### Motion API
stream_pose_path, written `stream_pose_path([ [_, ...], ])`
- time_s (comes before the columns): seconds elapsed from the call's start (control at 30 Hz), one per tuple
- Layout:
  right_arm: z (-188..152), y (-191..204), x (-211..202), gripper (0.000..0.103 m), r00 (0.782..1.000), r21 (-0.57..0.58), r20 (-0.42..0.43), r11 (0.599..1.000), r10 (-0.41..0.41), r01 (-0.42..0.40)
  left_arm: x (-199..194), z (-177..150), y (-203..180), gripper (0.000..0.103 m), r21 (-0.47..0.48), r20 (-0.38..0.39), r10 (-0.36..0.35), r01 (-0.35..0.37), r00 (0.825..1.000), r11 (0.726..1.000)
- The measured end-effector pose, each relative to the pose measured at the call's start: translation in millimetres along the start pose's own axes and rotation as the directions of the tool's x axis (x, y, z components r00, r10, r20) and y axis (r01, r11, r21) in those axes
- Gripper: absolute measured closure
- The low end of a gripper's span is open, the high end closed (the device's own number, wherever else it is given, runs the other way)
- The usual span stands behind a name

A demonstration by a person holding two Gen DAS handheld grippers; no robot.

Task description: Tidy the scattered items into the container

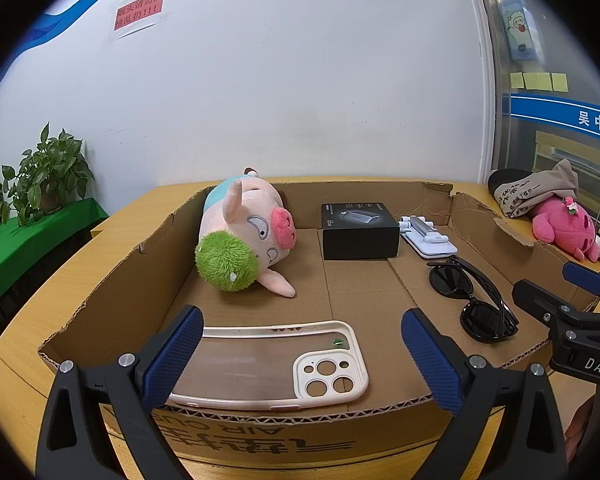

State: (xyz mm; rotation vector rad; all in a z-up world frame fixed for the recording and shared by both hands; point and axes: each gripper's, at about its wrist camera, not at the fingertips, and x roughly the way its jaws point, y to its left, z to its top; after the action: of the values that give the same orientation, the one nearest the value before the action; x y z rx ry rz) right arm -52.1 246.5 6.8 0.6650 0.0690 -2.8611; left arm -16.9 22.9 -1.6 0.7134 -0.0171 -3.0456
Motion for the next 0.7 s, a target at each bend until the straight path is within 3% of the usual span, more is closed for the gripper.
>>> stream_pose_path([
  [0.7,-0.1,-0.1,0.2,0.0,1.0,0.0,0.0,1.0,0.0,0.0,0.5,1.4,0.2,0.004,-0.001,0.0,0.001,-0.001,1.0,1.0],
])
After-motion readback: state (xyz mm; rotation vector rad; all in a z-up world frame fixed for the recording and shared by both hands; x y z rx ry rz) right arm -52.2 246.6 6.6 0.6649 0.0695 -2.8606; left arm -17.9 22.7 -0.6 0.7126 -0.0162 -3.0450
